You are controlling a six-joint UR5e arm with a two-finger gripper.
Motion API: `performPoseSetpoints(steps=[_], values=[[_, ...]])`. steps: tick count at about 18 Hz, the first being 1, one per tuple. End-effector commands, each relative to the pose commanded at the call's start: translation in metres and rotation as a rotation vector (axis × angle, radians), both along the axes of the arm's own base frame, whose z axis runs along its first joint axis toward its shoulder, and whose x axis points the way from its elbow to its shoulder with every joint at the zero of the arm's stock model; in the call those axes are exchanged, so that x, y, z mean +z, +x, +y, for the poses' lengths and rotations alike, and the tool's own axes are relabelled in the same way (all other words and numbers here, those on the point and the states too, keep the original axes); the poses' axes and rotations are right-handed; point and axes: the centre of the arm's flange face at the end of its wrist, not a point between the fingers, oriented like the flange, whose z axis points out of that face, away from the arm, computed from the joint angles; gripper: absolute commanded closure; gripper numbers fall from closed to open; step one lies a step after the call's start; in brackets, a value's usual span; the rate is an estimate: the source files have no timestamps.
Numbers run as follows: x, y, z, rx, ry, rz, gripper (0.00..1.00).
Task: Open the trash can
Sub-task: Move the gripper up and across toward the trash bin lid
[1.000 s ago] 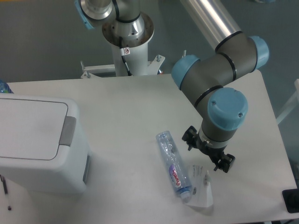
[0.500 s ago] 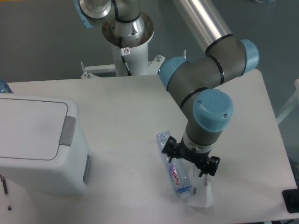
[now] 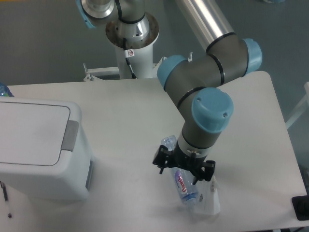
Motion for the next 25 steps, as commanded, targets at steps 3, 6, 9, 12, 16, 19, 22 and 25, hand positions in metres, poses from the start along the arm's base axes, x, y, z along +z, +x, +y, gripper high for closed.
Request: performPoseSetpoints(steps=[3, 6, 9, 12, 16, 19, 22, 25], values=[[0.024, 0.022, -0.004, 0.003, 0.015, -0.068, 0.00], [0.047, 0.049, 0.001, -0.001, 0.035, -0.102, 0.00], [0.071, 0.076, 0.000, 0.007, 0.033, -0.140, 0.00], [0.088, 0.099, 0.001, -0.014, 0.054, -0.171, 0.00], [0.096, 0.108, 0.005, -0.011, 0.086, -0.207, 0.00], [0.099, 0.119, 0.009, 0.010, 0.066, -0.218, 0.00], [0.100, 0.115, 0.014, 0.037, 0.050, -0.213, 0.00], [0.096, 0.128, 0.020, 0.027, 0.028, -0.209, 0.00]])
